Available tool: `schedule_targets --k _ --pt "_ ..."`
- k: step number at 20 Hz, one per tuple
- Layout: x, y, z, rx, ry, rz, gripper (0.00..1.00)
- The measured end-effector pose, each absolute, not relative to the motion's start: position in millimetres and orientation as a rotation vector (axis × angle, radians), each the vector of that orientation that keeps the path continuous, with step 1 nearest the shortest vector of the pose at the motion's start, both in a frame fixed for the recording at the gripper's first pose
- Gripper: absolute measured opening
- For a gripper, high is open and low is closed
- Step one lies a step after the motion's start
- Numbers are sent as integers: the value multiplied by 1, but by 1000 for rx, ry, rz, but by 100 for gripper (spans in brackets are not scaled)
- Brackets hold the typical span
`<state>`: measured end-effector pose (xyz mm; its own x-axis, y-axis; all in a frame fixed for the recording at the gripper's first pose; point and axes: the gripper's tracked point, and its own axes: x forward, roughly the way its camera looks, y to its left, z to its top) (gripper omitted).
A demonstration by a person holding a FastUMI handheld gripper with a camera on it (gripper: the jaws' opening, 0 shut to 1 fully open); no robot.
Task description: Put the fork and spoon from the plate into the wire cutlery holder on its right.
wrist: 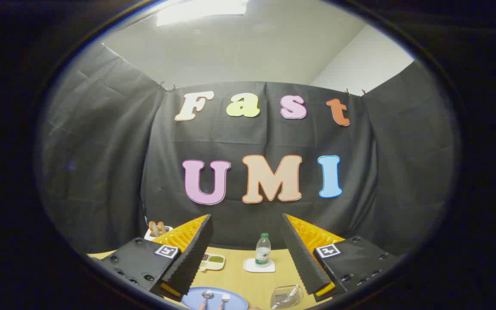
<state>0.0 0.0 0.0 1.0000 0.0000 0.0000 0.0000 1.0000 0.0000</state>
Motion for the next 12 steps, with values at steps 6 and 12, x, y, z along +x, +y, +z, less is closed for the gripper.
schedule_targets --k 6,12 --pt "1 6 -3 0 17 13 99" --pt "2 7 -8 0 28 17 99"
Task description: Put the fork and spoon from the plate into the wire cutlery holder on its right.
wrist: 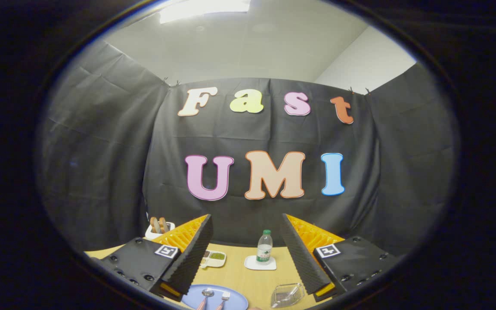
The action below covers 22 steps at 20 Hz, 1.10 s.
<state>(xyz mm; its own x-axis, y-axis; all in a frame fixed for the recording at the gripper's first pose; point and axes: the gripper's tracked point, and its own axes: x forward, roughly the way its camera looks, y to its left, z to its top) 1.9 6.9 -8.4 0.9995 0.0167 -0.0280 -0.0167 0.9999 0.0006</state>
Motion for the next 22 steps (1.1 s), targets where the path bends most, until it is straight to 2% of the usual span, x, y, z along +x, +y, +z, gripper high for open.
schedule_targets --k 7,22 --pt "7 14 -36 -6 100 44 99" --pt "-12 50 -199 -35 556 173 100"
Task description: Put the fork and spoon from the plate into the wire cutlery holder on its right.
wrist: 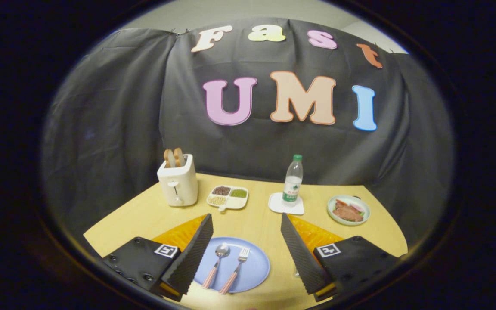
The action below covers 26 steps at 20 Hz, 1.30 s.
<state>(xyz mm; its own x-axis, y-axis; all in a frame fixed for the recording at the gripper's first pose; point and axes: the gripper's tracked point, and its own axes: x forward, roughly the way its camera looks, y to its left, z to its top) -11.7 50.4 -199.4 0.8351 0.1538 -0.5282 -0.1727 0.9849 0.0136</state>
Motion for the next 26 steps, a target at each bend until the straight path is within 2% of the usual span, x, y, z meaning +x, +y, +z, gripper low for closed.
schedule_targets --k 17,21,26 --pt "-69 54 -349 -192 955 233 100" --pt "-80 54 -374 -173 1036 236 97" --pt "-92 57 -395 -180 1110 252 66"
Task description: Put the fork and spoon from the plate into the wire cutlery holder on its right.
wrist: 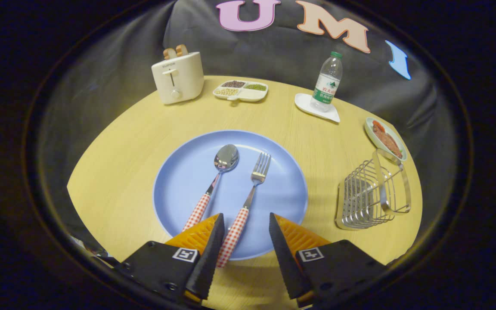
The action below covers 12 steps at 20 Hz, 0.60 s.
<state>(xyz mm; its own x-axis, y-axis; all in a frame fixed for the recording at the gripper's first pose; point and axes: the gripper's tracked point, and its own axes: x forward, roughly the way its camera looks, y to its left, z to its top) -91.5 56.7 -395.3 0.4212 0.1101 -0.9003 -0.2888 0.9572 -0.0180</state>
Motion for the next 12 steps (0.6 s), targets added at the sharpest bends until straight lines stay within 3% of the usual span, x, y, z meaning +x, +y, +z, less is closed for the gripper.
schedule_targets --k 8,12 --pt "-87 43 -398 -196 1124 205 17" --pt "-84 34 -387 -214 1125 202 11"
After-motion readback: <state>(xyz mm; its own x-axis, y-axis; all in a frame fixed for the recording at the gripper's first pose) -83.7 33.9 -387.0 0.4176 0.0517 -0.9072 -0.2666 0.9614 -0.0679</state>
